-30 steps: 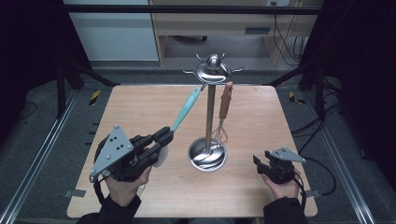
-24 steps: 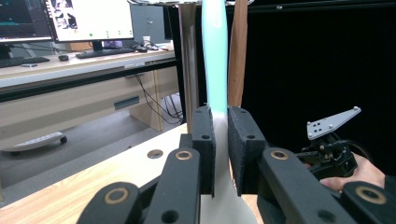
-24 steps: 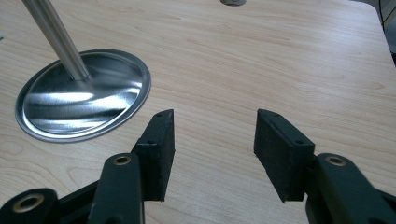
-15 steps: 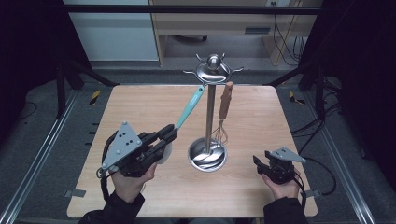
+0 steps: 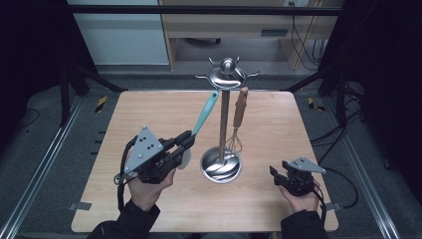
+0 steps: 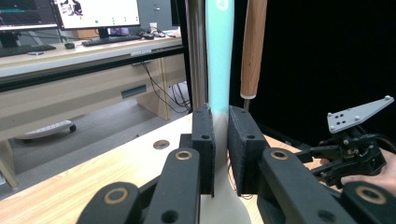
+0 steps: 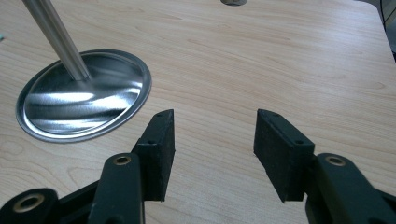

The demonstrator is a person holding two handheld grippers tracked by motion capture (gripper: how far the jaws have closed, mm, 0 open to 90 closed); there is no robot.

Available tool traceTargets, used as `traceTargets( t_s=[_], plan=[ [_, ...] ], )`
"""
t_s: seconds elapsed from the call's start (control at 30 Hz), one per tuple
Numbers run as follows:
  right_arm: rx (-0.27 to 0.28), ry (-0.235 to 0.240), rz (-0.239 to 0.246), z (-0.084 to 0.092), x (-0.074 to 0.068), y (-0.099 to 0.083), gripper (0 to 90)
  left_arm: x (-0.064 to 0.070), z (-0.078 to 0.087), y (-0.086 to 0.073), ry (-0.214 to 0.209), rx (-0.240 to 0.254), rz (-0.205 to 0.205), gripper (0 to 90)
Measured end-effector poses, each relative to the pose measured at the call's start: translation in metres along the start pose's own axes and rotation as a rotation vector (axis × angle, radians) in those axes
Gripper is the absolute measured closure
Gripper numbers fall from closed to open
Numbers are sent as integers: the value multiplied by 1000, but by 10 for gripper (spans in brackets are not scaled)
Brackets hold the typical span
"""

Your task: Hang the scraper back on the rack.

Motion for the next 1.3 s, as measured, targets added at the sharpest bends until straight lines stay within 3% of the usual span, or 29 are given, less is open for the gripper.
traceTargets(
  t_s=[0.97,1.3],
  plan=[
    [16,1,8,0,1,1,480,-3,-38,-8,16,-50,4,855],
    [46,22,-2,5,-1,5,499,-13,-32,-26,27,-110,-17,661]
  ],
)
Point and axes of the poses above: each handheld gripper's, and its own axes: z roughly backward along the jaws, y roughly out of its top, x roughly to its right, the point moved 6 cm from there along -z, roughly forward along the jaws, and after that the axes turned 9 degrees about -y, right-handed, at the moved point
